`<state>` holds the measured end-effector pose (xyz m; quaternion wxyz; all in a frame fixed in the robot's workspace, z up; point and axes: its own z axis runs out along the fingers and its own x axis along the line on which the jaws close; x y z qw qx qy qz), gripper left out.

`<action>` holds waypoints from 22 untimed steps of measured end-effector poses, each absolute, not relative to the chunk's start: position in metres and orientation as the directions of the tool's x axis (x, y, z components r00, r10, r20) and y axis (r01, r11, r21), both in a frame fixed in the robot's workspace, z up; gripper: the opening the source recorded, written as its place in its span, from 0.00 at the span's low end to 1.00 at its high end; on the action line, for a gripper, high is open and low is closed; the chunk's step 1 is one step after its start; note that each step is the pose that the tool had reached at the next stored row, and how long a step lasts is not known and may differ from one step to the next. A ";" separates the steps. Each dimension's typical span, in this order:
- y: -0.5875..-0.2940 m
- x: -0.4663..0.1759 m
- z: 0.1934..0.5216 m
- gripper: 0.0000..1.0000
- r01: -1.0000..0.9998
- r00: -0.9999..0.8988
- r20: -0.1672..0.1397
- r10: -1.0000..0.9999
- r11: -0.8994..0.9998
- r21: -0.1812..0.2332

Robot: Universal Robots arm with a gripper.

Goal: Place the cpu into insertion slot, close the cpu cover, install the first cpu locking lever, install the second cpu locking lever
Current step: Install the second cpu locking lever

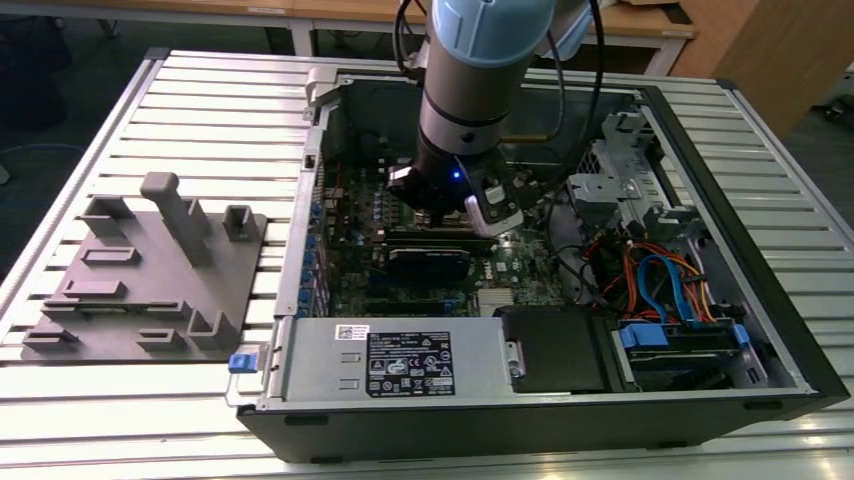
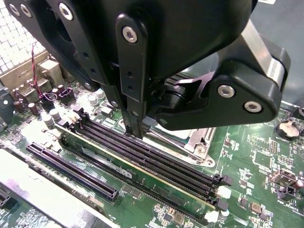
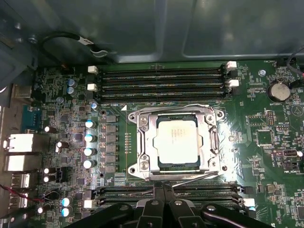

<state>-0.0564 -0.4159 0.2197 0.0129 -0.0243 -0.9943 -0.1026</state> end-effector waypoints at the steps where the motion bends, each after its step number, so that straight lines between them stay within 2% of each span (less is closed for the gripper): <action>1: -0.416 -0.056 0.220 0.10 0.051 -0.998 0.031 0.046 0.978 0.205; 10: -0.418 -0.057 0.219 0.10 0.056 -0.998 0.042 0.047 0.970 0.236; 17: -0.419 -0.061 0.218 0.10 0.079 -0.996 0.050 0.069 0.968 0.240; 22: -0.423 -0.062 0.217 0.10 0.086 -0.996 0.055 0.074 0.962 0.258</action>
